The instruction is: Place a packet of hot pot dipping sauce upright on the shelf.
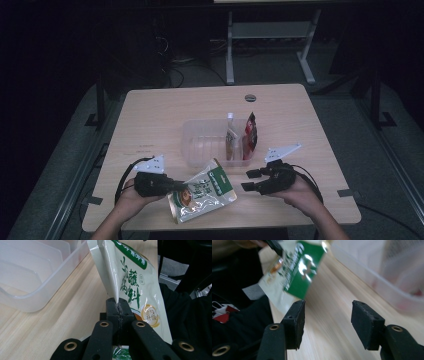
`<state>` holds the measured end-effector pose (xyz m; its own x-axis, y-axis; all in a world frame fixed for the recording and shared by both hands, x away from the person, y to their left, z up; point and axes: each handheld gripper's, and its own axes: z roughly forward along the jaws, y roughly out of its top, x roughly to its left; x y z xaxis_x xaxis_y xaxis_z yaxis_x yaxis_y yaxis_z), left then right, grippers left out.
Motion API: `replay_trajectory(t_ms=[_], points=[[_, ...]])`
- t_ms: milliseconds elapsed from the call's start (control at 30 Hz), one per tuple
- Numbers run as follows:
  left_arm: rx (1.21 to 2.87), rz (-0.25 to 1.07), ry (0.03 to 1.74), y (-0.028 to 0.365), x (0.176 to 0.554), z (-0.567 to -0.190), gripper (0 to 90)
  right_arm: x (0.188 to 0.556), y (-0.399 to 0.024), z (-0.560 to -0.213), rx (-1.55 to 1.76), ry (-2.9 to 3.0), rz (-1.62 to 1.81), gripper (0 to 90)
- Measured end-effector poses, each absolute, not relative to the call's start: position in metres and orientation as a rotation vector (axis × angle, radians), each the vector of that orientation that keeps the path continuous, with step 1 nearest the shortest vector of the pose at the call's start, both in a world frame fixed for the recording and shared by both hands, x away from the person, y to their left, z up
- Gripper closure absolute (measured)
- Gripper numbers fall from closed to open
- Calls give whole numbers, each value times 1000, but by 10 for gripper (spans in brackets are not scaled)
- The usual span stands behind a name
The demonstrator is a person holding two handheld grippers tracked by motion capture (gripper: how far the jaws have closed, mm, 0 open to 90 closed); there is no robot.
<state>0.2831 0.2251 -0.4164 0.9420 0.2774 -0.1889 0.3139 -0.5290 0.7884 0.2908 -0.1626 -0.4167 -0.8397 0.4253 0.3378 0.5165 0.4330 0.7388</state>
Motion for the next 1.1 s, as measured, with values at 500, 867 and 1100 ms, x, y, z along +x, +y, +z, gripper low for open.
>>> replay_trajectory(t_ms=[500, 867, 1100], points=[[2125, -48, 362, 220, 279, -411, 899, 305, -125, -411, -664, -2428, -1431, 425], [2122, -29, 347, 218, 280, -410, 899, 306, -104, -418, -585, -2394, -1385, 564], [2121, -13, 349, 217, 281, -411, 899, 305, -107, -414, -571, -2357, -1422, 708]])
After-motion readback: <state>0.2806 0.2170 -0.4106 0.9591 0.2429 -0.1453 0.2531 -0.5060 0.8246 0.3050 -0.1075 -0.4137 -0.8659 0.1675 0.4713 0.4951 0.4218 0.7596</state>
